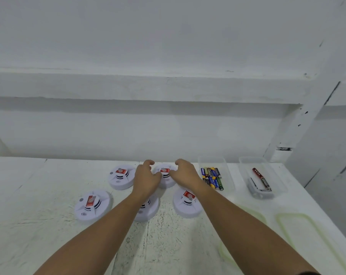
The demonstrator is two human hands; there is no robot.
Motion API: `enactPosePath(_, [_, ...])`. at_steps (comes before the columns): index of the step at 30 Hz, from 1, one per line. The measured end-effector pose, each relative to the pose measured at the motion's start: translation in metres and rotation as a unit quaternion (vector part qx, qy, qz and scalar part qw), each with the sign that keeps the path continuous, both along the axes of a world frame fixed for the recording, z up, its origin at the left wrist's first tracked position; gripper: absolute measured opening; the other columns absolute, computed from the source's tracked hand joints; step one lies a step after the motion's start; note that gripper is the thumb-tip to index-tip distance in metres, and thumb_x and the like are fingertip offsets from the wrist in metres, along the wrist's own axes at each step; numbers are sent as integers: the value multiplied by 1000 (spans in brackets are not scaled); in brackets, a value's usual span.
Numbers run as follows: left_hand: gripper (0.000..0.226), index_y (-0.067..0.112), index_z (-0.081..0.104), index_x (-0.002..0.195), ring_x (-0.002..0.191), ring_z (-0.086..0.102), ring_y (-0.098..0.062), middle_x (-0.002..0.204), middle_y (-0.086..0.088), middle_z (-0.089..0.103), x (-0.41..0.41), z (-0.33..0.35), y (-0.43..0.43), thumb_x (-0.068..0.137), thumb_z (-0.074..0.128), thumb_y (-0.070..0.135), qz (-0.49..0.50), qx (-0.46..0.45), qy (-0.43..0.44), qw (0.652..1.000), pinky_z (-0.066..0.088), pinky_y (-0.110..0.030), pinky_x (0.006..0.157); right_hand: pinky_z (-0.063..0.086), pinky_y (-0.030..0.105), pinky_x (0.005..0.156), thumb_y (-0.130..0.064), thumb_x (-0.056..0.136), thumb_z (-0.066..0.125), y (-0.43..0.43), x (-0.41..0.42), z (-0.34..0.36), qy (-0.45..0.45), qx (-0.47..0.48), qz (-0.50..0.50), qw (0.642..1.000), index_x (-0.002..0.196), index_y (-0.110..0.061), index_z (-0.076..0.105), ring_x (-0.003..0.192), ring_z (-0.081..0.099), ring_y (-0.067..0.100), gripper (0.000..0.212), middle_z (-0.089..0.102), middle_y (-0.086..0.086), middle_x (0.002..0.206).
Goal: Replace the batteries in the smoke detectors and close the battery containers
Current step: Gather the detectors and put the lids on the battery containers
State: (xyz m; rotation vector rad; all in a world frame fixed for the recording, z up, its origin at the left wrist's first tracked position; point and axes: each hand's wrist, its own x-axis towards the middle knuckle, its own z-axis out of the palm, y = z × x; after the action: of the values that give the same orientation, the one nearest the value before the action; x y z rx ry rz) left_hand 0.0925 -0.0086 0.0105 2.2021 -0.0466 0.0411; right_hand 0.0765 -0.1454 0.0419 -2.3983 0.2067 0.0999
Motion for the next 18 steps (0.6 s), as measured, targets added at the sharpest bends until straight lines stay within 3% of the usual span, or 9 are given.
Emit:
enactPosePath(3, [23, 13, 54, 110, 93, 55, -20, 106, -7, 57, -27, 7, -15, 87, 60, 12, 10, -17, -75, 997, 40, -22, 71, 39, 25, 87, -23, 91, 55, -11, -22, 5, -67, 34, -21, 997, 131, -10, 49, 116, 53, 22, 42, 53, 8, 131])
enactPosePath(6, [13, 14, 53, 92, 82, 53, -15, 90, -1, 57, -63, 8, -37, 85, 58, 5, 3, -44, -119, 992, 36, -16, 64, 44, 25, 88, -20, 91, 55, -30, -56, 6, -134, 56, -58, 988, 123, -14, 56, 105, 57, 17, 33, 59, 4, 115])
enactPosePath(11, [22, 22, 52, 81, 76, 51, -4, 79, 9, 55, -122, -3, -73, 83, 59, 1, -43, -92, -149, 984, 38, -12, 63, 47, 16, 77, -12, 87, 58, -73, -121, -2, -217, 96, -137, 962, 103, -12, 64, 84, 60, 12, 17, 65, 3, 95])
enactPosePath(15, [20, 22, 56, 88, 80, 51, -5, 85, 9, 55, -155, -23, -107, 80, 63, 5, -116, -55, -125, 984, 39, -16, 69, 46, 22, 78, -18, 87, 59, -115, -170, -20, -168, 24, -183, 968, 104, -19, 62, 80, 56, 8, 17, 61, -2, 93])
enactPosePath(18, [30, 23, 56, 110, 101, 48, -14, 103, 5, 51, -163, -36, -123, 81, 62, 15, -156, 36, -78, 984, 36, -21, 80, 39, 24, 84, -22, 89, 57, -133, -194, -37, -85, -60, -182, 978, 115, -16, 59, 95, 53, 16, 27, 54, 5, 109])
